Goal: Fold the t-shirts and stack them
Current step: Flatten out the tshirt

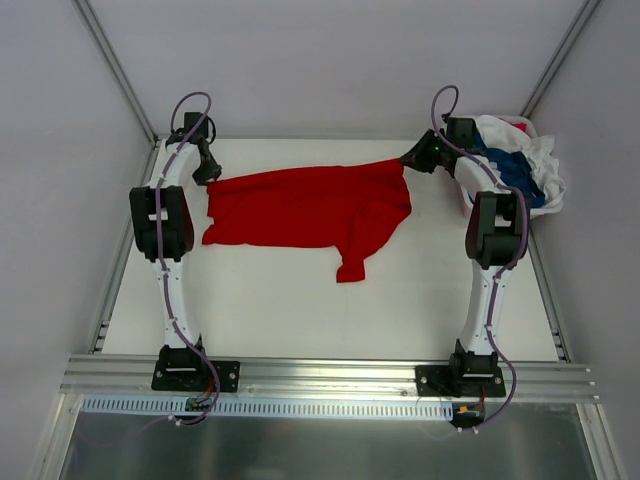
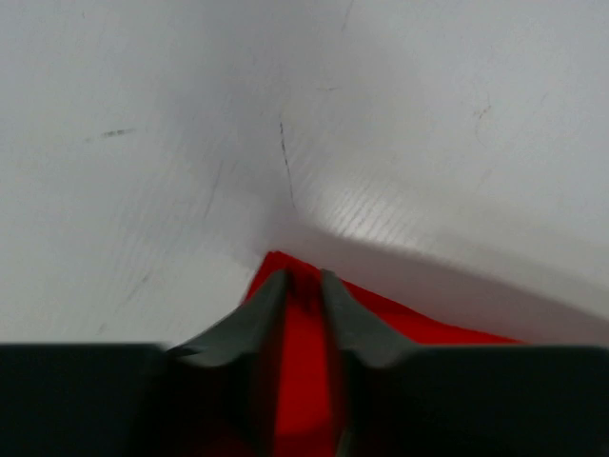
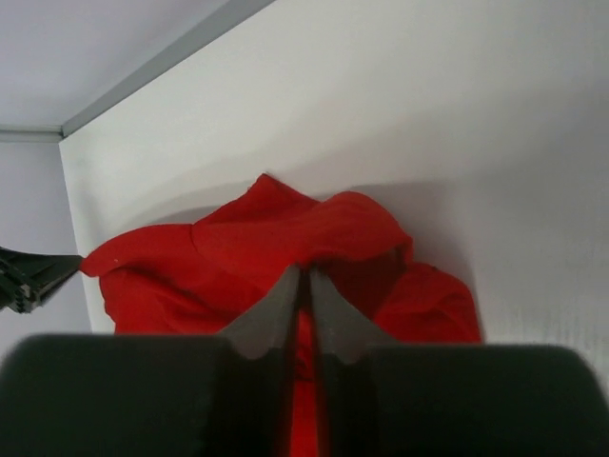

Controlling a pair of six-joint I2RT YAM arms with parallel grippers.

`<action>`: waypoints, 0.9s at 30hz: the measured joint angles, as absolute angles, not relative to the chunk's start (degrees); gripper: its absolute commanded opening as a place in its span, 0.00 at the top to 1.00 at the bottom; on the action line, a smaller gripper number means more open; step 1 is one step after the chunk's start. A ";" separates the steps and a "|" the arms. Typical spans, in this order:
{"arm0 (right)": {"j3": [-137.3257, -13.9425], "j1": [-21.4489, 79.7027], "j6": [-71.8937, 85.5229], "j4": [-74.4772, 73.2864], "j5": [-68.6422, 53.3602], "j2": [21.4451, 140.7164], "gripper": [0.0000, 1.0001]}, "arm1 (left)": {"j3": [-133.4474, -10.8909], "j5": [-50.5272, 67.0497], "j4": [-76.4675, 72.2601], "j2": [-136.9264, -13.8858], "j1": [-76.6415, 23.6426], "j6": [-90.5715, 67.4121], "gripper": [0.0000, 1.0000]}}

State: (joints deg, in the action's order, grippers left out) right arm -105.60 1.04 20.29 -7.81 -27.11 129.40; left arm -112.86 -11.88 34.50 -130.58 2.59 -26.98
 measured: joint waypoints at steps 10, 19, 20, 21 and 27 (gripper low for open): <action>-105.78 1.04 17.63 -10.13 -25.34 129.64 0.48 | -113.97 -11.42 35.00 -131.63 2.61 -26.09 0.01; -99.74 1.56 13.74 -12.05 -21.45 123.50 0.46 | -106.08 -12.47 35.46 -124.29 2.20 -26.09 0.01; -98.52 1.72 13.21 -12.27 -20.93 121.91 0.46 | -105.10 -12.60 35.42 -122.85 2.07 -26.09 0.01; -97.58 1.87 12.86 -12.47 -20.53 120.46 0.46 | -103.88 -12.86 35.51 -120.92 1.80 -26.09 0.01; -88.90 4.89 10.85 -12.21 -18.41 108.01 0.46 | -95.61 -14.22 34.94 -108.55 -1.28 -26.17 0.01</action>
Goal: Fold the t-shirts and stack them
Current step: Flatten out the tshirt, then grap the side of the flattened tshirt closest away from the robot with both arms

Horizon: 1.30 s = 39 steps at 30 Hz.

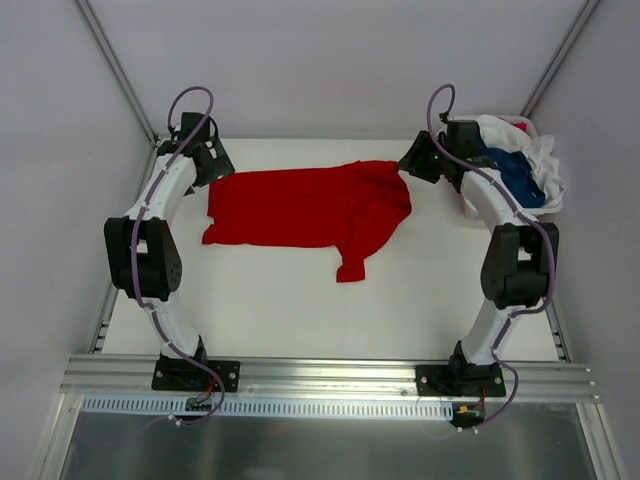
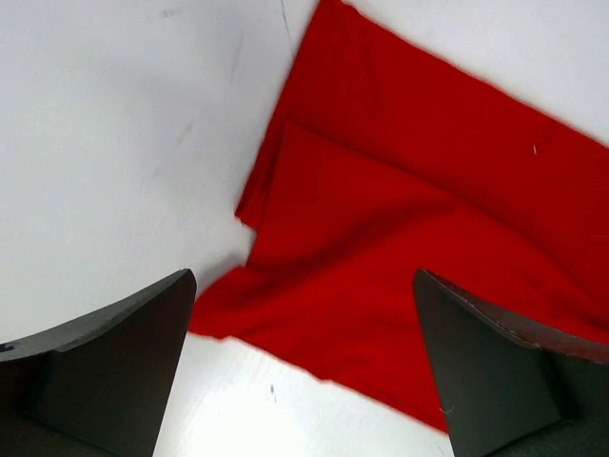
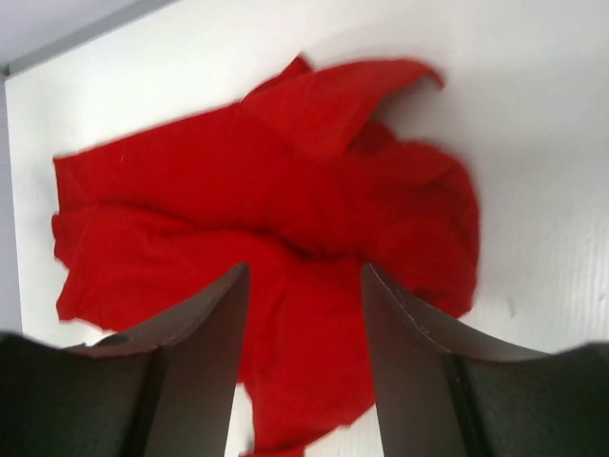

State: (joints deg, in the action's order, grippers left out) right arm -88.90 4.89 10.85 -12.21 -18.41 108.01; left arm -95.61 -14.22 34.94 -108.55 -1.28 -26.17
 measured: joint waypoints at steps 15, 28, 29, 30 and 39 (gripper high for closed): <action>-61.98 18.02 10.11 -11.77 -15.03 89.93 0.47 | -66.81 -13.93 32.77 -93.95 -5.96 -29.50 0.01; -52.66 21.17 10.96 -9.80 -12.78 83.64 0.47 | -57.30 -13.69 26.81 -88.92 -3.53 -30.63 0.09; -52.40 21.17 11.00 -9.72 -12.78 83.15 0.47 | -56.97 -13.67 26.57 -88.95 -3.16 -30.63 0.09; -52.18 21.23 11.05 -9.63 -12.78 82.65 0.47 | -56.75 -13.65 26.11 -89.06 -2.74 -30.61 0.10; -50.04 21.32 11.11 -9.21 -12.80 78.59 0.47 | -55.33 -10.31 19.11 -92.36 1.26 -30.46 0.18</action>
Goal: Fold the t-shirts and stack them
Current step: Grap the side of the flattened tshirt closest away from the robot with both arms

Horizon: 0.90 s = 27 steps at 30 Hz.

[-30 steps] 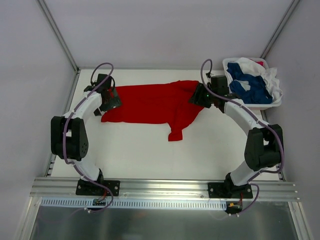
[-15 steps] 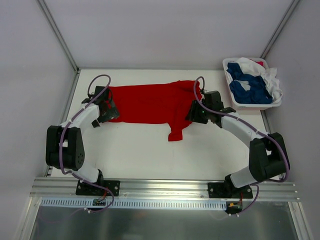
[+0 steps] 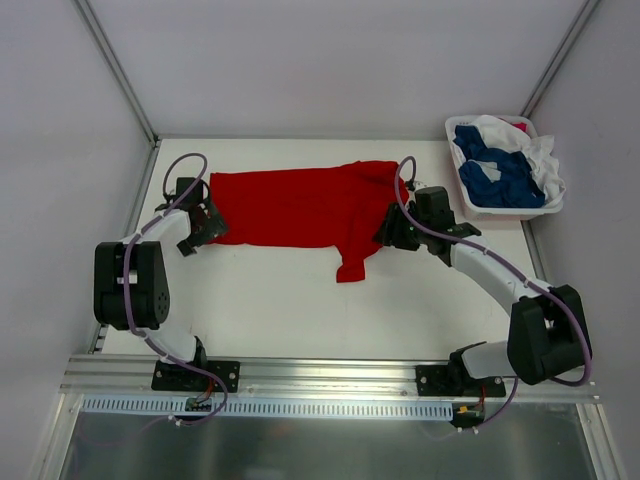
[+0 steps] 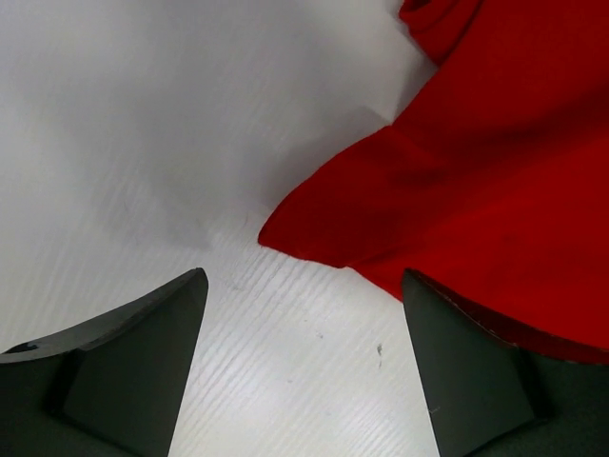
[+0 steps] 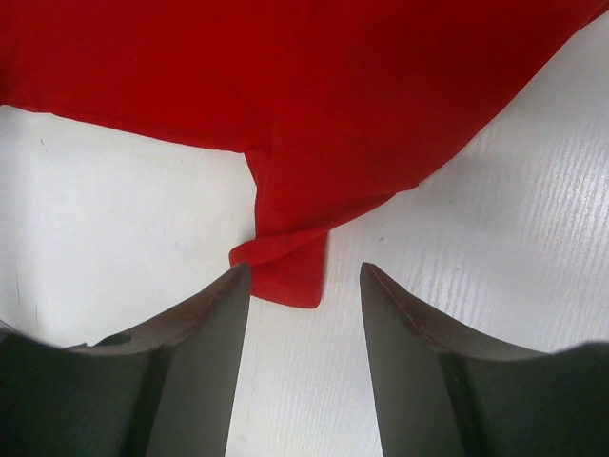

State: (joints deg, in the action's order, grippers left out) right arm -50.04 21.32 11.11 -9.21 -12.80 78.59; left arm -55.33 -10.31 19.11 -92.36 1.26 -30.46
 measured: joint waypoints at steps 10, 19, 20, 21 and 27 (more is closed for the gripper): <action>-49.87 21.87 11.11 -9.21 -12.80 77.93 0.48 | -55.35 -7.44 14.90 -94.65 1.58 -30.02 0.53; -47.90 25.34 12.47 -8.01 -12.16 77.76 0.50 | -53.89 -7.44 13.93 -94.61 1.61 -30.15 0.59; -47.51 25.98 12.73 -7.92 -12.14 77.76 0.50 | -53.60 -7.53 13.96 -94.61 1.61 -30.15 0.60; -47.13 26.61 12.95 -7.77 -12.05 77.76 0.50 | -53.43 -7.62 14.02 -94.61 1.61 -30.15 0.61; -45.60 29.06 14.35 -6.61 -11.60 77.71 0.50 | -53.39 -7.84 13.98 -94.59 1.61 -30.20 0.72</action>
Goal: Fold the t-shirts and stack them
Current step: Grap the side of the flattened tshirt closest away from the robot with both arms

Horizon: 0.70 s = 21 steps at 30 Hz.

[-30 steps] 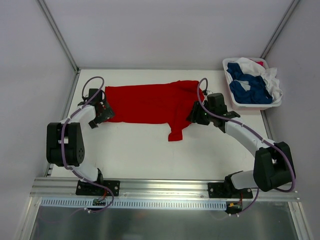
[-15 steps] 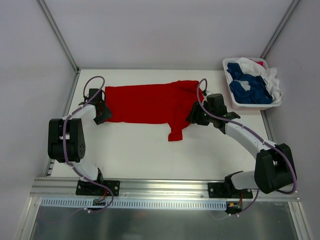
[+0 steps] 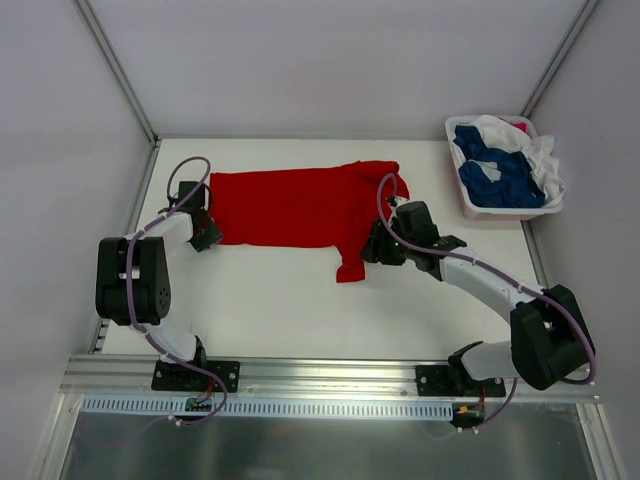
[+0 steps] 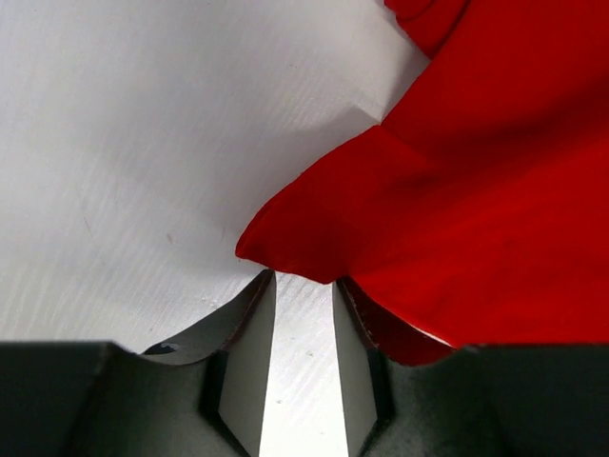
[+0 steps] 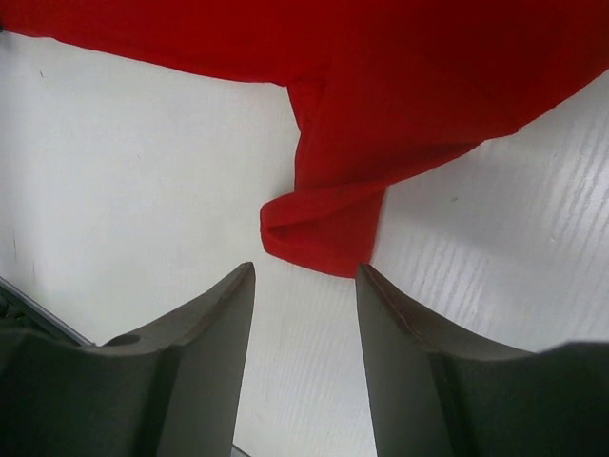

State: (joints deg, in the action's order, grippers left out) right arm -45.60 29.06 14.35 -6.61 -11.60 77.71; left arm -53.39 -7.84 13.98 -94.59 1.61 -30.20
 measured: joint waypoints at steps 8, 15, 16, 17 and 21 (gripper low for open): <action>-41.10 29.69 16.03 -4.99 -11.20 74.85 0.49 | -53.39 -7.92 13.98 -94.56 1.61 -30.17 0.73; -34.61 30.37 18.00 -3.14 -10.44 71.07 0.47 | -53.39 -7.97 13.98 -94.43 1.63 -30.17 0.67; -33.89 30.46 18.24 -2.76 -10.35 71.00 0.47 | -53.39 -7.97 14.00 -94.43 1.63 -30.17 0.67; -33.21 30.57 18.55 -2.46 -10.26 71.00 0.47 | -53.39 -7.94 14.00 -94.43 1.63 -30.17 0.67; -31.46 30.98 19.42 -1.17 -10.07 71.16 0.47 | -53.39 -7.94 14.00 -94.43 1.63 -30.17 0.67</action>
State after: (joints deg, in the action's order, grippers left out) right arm -31.46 30.98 19.42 -1.17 -10.07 71.16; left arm -53.39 -7.94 14.00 -94.43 1.63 -30.17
